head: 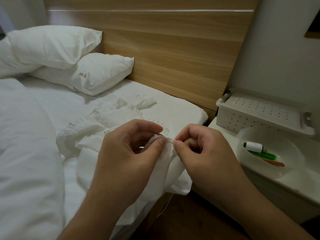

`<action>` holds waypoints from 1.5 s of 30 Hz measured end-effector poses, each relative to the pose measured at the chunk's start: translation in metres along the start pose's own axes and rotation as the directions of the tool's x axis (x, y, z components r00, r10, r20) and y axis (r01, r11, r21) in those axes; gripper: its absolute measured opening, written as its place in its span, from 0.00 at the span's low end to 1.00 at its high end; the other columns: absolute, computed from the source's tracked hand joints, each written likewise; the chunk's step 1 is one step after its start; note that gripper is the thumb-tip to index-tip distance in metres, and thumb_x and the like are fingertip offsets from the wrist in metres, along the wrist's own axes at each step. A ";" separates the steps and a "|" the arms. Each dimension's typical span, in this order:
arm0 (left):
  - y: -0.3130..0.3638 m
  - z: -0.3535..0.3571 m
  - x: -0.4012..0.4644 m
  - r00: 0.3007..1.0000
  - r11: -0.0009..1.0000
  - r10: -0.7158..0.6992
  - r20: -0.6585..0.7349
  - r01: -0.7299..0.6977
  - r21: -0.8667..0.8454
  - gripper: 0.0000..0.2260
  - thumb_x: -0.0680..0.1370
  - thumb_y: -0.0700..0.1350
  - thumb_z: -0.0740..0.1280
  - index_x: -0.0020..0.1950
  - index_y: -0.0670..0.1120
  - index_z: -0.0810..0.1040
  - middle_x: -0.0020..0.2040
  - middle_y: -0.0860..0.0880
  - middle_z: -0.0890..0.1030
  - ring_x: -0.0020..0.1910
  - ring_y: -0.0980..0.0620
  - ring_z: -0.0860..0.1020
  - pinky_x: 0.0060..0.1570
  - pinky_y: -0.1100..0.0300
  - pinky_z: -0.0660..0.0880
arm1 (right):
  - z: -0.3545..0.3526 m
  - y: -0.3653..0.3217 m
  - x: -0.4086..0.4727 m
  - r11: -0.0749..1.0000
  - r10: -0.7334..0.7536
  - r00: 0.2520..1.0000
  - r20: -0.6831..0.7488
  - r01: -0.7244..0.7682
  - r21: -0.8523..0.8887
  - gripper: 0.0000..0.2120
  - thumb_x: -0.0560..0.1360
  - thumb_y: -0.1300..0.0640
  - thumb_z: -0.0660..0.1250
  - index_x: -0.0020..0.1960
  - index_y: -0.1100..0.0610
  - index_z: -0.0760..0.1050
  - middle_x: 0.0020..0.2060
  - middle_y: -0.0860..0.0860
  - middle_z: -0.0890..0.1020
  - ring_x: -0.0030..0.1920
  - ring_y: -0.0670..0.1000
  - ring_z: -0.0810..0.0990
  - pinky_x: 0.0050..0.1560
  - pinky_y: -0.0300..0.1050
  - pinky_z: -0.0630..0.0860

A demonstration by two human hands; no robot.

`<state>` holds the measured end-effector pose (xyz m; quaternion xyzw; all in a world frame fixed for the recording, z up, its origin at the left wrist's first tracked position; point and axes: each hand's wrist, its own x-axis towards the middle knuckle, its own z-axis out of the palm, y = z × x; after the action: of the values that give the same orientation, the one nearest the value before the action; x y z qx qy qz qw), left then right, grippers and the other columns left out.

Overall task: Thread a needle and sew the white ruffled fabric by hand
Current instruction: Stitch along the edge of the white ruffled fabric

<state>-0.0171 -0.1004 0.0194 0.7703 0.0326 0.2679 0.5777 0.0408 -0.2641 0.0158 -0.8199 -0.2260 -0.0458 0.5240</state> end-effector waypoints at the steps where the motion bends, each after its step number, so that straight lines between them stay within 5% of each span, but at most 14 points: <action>1: 0.000 0.000 0.000 1.000 1.000 -0.004 0.001 0.005 -0.005 0.10 0.74 0.39 0.80 0.51 0.51 0.87 0.44 0.55 0.89 0.46 0.54 0.88 0.48 0.56 0.85 | 0.000 0.000 0.000 1.000 0.001 1.000 -0.001 -0.001 -0.003 0.06 0.79 0.57 0.70 0.43 0.50 0.79 0.30 0.49 0.82 0.36 0.49 0.83 0.40 0.48 0.83; 9: -0.001 0.001 0.001 1.000 1.000 -0.008 0.000 0.008 -0.021 0.09 0.74 0.39 0.79 0.50 0.50 0.87 0.44 0.54 0.89 0.46 0.52 0.88 0.49 0.49 0.86 | 0.001 0.000 0.000 0.999 0.036 0.999 0.013 -0.036 0.027 0.04 0.79 0.54 0.69 0.45 0.48 0.80 0.31 0.52 0.82 0.36 0.53 0.83 0.39 0.57 0.83; 15: -0.001 -0.001 0.001 1.000 1.000 -0.011 -0.018 0.011 0.003 0.08 0.75 0.39 0.79 0.50 0.51 0.87 0.44 0.55 0.89 0.47 0.55 0.88 0.49 0.54 0.85 | -0.003 -0.004 0.002 0.991 0.035 0.996 0.079 -0.045 0.123 0.07 0.80 0.57 0.69 0.43 0.53 0.82 0.29 0.56 0.80 0.36 0.59 0.79 0.42 0.63 0.79; 25: -0.001 0.000 0.001 0.999 0.998 -0.036 -0.013 0.037 0.060 0.08 0.76 0.42 0.78 0.50 0.53 0.87 0.42 0.56 0.88 0.46 0.56 0.87 0.49 0.50 0.85 | -0.007 -0.001 0.006 0.934 0.050 0.982 0.183 -0.111 0.340 0.07 0.79 0.66 0.68 0.42 0.63 0.81 0.25 0.52 0.73 0.26 0.45 0.69 0.28 0.37 0.67; 45: 0.002 -0.004 0.002 0.983 0.984 -0.145 0.112 0.155 -0.086 0.05 0.76 0.43 0.78 0.51 0.52 0.88 0.44 0.51 0.89 0.47 0.53 0.88 0.51 0.53 0.86 | -0.006 0.009 0.009 0.795 -0.018 0.943 0.332 -0.188 0.577 0.09 0.77 0.60 0.68 0.47 0.67 0.78 0.28 0.52 0.70 0.28 0.47 0.66 0.29 0.41 0.63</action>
<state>-0.0179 -0.0967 0.0222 0.7506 0.0472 0.1838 0.6329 0.0539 -0.2699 0.0137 -0.6167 -0.2733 0.1858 0.7145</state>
